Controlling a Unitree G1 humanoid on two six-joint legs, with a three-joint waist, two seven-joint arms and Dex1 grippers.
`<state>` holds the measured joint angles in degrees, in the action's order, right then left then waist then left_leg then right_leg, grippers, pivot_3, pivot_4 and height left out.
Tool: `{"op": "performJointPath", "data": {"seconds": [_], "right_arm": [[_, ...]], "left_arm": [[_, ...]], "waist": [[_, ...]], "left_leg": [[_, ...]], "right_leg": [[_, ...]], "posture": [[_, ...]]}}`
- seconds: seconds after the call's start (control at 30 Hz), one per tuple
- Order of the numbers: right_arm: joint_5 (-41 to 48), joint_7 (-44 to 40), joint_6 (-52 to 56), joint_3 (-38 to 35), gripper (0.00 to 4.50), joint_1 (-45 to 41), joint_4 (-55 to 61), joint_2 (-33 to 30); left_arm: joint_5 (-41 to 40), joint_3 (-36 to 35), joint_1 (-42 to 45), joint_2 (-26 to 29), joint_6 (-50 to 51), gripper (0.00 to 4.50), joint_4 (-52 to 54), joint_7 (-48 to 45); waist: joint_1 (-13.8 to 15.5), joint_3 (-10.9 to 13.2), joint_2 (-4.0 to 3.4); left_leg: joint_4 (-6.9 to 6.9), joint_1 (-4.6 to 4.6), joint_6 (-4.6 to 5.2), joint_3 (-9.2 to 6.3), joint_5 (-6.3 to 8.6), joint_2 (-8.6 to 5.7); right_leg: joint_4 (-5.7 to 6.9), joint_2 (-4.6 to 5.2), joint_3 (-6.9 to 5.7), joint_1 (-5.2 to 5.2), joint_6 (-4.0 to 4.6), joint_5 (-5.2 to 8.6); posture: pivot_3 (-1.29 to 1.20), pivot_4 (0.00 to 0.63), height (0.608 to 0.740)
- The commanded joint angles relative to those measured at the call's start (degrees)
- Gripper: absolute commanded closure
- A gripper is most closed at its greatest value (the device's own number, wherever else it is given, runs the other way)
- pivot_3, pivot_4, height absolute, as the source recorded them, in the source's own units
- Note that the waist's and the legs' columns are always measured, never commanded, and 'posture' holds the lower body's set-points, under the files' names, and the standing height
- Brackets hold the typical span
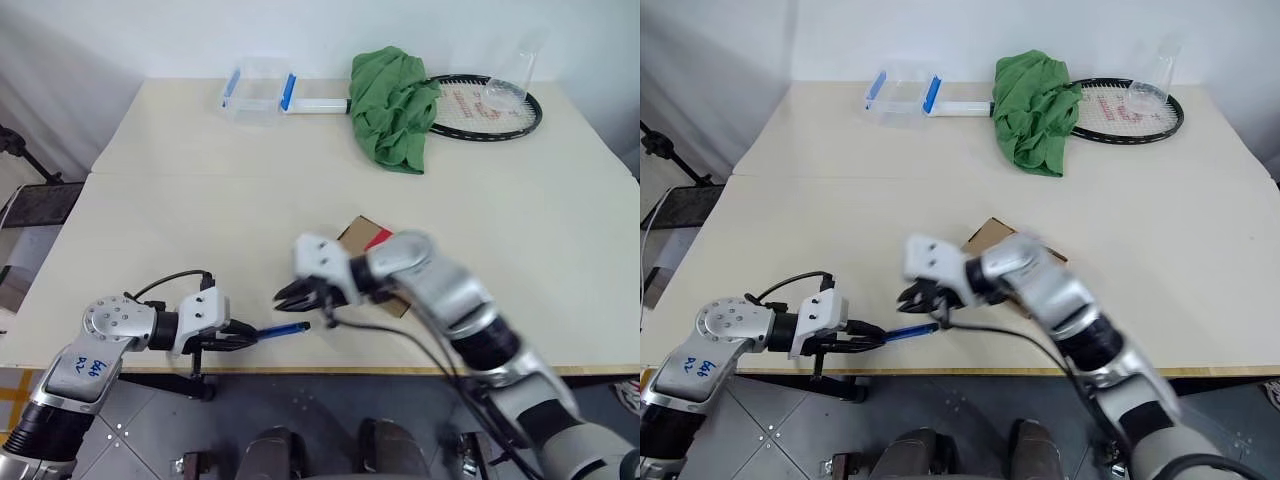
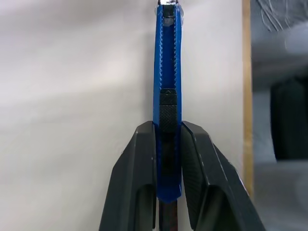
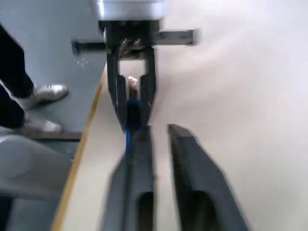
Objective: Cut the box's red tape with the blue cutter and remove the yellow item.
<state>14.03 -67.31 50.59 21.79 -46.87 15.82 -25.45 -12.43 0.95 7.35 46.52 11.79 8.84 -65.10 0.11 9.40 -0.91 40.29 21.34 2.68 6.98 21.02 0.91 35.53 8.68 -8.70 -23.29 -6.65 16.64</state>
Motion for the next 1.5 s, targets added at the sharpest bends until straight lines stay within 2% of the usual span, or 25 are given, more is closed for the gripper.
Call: {"op": "performJointPath", "data": {"seconds": [0.03,0.13,0.27,0.3,0.43,0.57,0.7,0.83,1.07,1.37,1.43,1.5], "right_arm": [[7.0,2.3,12.0,-7.6,2.57,-3.1,4.0,-1.2],[9.3,5.6,19.9,-11.7,1.49,-7.5,2.1,-2.6],[10.3,10.5,29.9,-12.4,0.07,-13.4,-3.4,-3.6],[10.9,11.0,31.0,-12.6,0.03,-14.3,-4.3,-3.5],[12.9,13.5,35.1,-14.2,0.03,-17.7,-8.3,-2.2],[14.3,16.6,38.4,-17.2,0.03,-22.4,-15.8,1.7],[15.7,17.4,38.6,-16.2,0.03,-23.9,-20.2,3.3],[15.9,17.2,35.5,-13.0,0.03,-23.9,-24.1,4.3],[15.2,17.3,30.8,-11.5,0.03,-26.8,-32.9,6.9],[14.6,15.3,27.5,-9.0,0.03,-28.6,-38.0,6.4],[14.4,14.4,27.0,-8.0,0.41,-28.6,-38.3,5.9],[14.1,14.2,27.5,-7.7,0.98,-29.1,-39.6,6.0]], "left_arm": [[-0.7,-2.6,-0.1,-2.5,-5.0,4.09,-1.5,3.2],[-1.4,-4.5,1.3,-6.8,-11.7,4.09,-3.8,6.1],[0.6,-6.8,5.1,-12.1,-22.1,4.09,-9.7,13.3],[1.3,-6.8,5.7,-12.7,-24.3,4.09,-10.9,14.2],[3.4,-5.7,7.1,-14.9,-31.3,4.09,-13.5,17.1],[6.5,-4.8,8.8,-17.8,-35.9,4.09,-14.7,21.9],[8.1,-3.7,10.5,-20.1,-38.5,4.09,-16.3,24.8],[9.2,-3.0,12.4,-21.9,-40.3,4.09,-17.7,27.5],[10.2,-1.7,13.0,-22.9,-41.8,4.09,-17.5,30.3],[9.6,-1.1,11.6,-22.7,-41.2,4.09,-15.7,30.7],[9.6,-1.0,11.5,-22.6,-41.2,4.09,-15.5,30.7],[9.7,-1.3,11.5,-22.5,-41.0,4.09,-15.4,31.0]], "waist": [[-0.3,0.0,0.01],[-0.6,0.1,0.01],[-0.6,0.1,0.08],[-0.7,0.1,0.13],[-1.0,0.1,0.15],[-1.5,0.1,0.20],[-1.7,0.1,0.28],[-1.8,0.1,0.28],[-1.9,0.1,0.30],[-1.9,0.1,0.30],[-1.9,0.1,0.30],[-1.9,0.1,0.30]], "left_leg": [[-0.02,0.00,-0.01,0.02,0.00,0.01],[-0.07,0.03,-0.03,0.15,-0.01,0.04],[-0.12,0.03,-0.05,0.13,-0.01,0.06],[-0.13,0.04,-0.05,0.14,-0.01,0.05],[-0.20,0.07,-0.04,0.13,-0.01,-0.01],[-0.20,0.16,-0.02,0.05,0.00,-0.03],[-0.22,0.16,-0.03,-0.01,-0.01,-0.02],[-0.23,0.17,-0.03,0.00,-0.01,-0.03],[-0.24,0.18,-0.03,0.02,-0.01,-0.02],[-0.24,0.20,-0.03,-0.04,-0.01,-0.01],[-0.24,0.20,-0.03,-0.03,-0.01,-0.01],[-0.24,0.21,-0.03,-0.04,-0.01,0.00]], "right_leg": [[-0.01,0.00,-0.01,0.00,0.00,0.00],[0.00,-0.01,-0.04,-0.12,0.00,0.00],[0.04,-0.01,-0.14,-0.15,0.00,0.00],[0.03,-0.01,-0.15,-0.15,0.00,0.00],[0.02,0.04,-0.23,-0.17,0.00,0.00],[0.01,0.07,-0.36,-0.19,-0.01,-0.01],[0.02,0.04,-0.41,-0.17,-0.02,-0.01],[0.01,0.04,-0.42,-0.18,-0.02,-0.01],[-0.01,0.03,-0.44,-0.19,-0.03,-0.01],[-0.01,0.02,-0.45,-0.18,-0.03,-0.01],[-0.01,0.02,-0.45,-0.18,-0.03,-0.01],[-0.01,0.02,-0.45,-0.18,-0.03,-0.01]], "posture": [[0.00,0.150,0.740],[0.00,0.150,0.740],[0.00,0.150,0.740],[0.00,0.150,0.740],[0.00,0.150,0.740],[0.00,0.150,0.740],[0.00,0.150,0.740],[0.00,0.150,0.740],[0.00,0.150,0.740],[0.00,0.150,0.740],[0.00,0.150,0.740],[0.00,0.150,0.740]]}}
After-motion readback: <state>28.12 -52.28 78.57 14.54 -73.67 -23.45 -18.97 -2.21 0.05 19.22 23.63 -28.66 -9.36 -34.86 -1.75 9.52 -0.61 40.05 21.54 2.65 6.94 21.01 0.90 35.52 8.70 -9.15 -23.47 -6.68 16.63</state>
